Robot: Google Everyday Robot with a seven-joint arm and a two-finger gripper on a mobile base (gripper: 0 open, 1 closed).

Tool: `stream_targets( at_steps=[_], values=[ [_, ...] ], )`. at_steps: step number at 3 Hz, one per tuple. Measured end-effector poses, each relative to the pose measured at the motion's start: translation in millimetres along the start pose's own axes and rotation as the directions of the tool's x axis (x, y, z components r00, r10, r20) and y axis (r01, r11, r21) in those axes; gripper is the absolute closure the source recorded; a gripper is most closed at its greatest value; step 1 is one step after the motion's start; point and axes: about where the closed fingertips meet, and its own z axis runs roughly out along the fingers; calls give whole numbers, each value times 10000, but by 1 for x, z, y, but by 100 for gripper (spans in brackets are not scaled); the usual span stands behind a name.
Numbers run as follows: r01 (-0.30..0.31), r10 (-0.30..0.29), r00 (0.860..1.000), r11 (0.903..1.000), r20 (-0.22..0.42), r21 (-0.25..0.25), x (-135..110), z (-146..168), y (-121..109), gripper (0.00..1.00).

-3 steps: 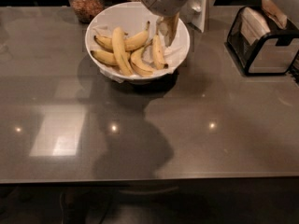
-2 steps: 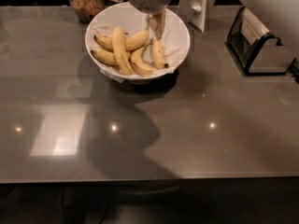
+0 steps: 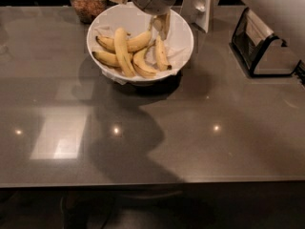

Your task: Pick banana from white bowl

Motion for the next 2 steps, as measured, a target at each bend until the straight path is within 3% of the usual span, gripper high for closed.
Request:
stream_targets(
  at_steps=[1,2],
  values=[
    [392,-391,9992,9992,-120,101,3,11,2,0],
    [903,-902,9959,9958,-60,168,5,28,1,15]
  ],
)
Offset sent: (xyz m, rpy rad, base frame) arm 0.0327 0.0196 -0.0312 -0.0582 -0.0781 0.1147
